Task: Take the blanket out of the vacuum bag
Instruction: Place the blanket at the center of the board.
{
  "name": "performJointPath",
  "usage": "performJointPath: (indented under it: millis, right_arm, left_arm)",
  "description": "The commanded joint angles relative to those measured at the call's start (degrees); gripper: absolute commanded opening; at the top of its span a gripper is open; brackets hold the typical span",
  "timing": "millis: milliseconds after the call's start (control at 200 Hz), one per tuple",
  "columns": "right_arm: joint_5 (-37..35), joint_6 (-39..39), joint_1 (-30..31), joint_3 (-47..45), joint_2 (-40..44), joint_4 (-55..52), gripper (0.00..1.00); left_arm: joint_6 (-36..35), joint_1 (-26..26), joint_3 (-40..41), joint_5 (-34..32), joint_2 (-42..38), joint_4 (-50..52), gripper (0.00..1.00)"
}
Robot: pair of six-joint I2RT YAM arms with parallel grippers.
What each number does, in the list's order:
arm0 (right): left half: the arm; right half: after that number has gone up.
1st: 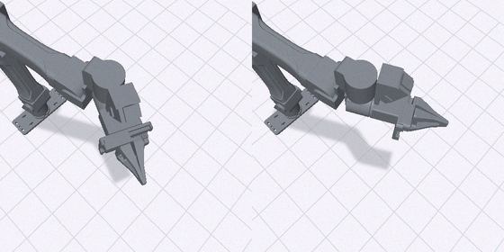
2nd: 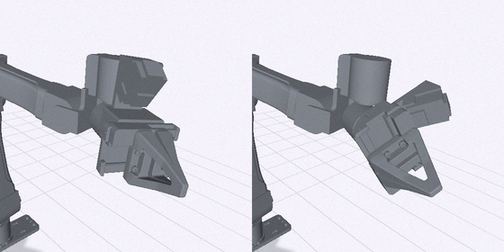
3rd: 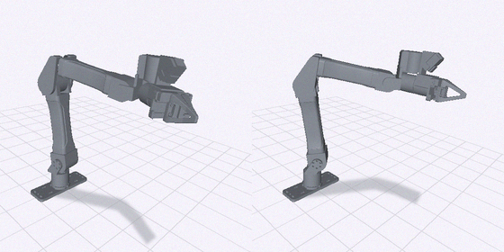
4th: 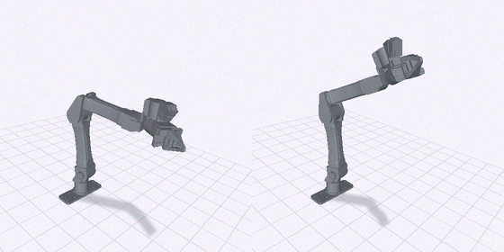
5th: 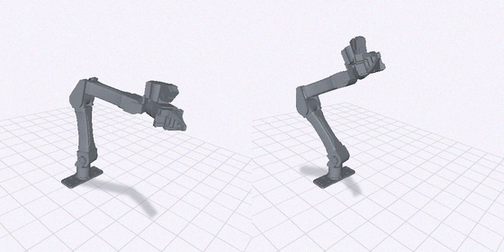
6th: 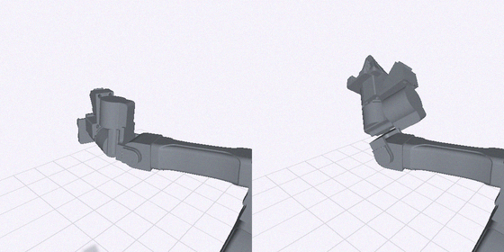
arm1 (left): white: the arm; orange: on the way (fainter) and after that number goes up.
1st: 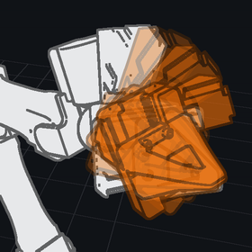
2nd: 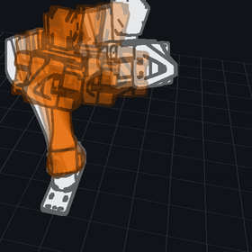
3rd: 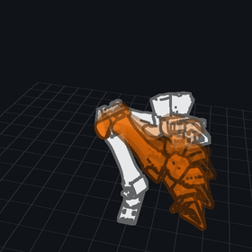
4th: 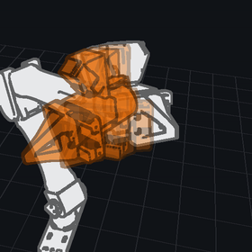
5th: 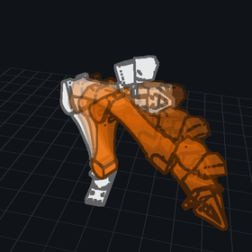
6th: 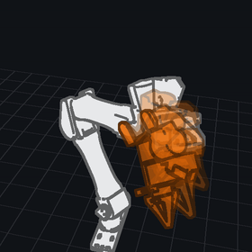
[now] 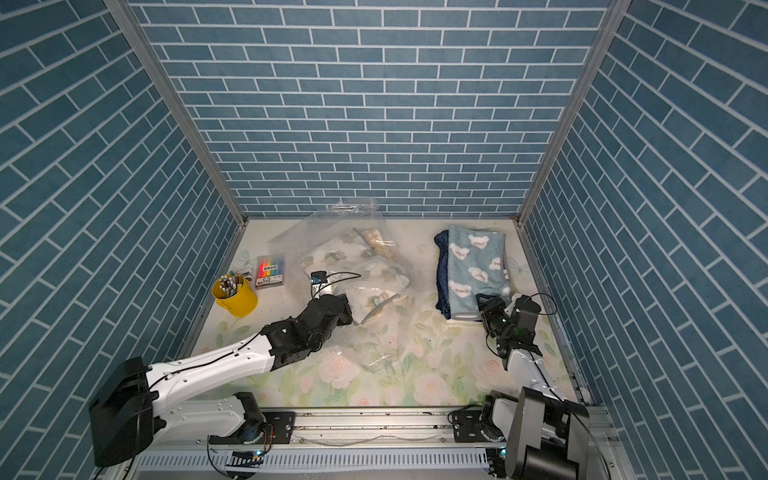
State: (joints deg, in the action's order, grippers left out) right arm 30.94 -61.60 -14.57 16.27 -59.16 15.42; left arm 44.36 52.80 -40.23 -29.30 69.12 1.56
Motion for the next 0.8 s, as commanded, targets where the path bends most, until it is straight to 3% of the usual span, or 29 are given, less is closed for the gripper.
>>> performJointPath:
  millis: [0, 205, 405, 515, 655, 705, 795]
  right_arm:
    - [1.4, 5.6, -0.9, -1.2, 5.9, -11.3, 0.62]
    - [1.4, 9.6, -1.0, 2.5, 18.0, -27.9, 0.63]
    - [3.3, 6.5, -0.5, 2.6, 30.7, -35.5, 0.56]
    - [5.2, 7.0, -0.2, 7.5, 27.8, -30.8, 0.43]
    - [4.2, 12.2, -0.1, 20.6, 15.2, -24.7, 0.07]
    - [3.0, 14.2, -0.1, 24.2, 9.5, -22.8, 0.0]
    - [3.0, 15.7, -0.2, 27.1, -2.1, -17.8, 0.0]
  left_arm:
    - [-0.2, -0.3, 1.2, -0.3, -1.3, -0.8, 0.0]
    - [-1.6, -0.3, 2.2, 0.7, -2.7, -1.8, 0.0]
    - [-1.3, -0.3, 3.5, 2.0, -3.1, -2.9, 0.0]
    - [-1.3, -0.3, 4.2, 2.3, -3.3, -3.4, 0.0]
    - [-1.2, -0.3, 3.8, 2.8, -3.0, -3.2, 0.0]
    - [-1.1, -0.3, 3.6, 3.1, -2.9, -3.1, 0.0]
    - [-0.9, -0.3, 3.4, 3.5, -2.6, -3.0, 0.0]
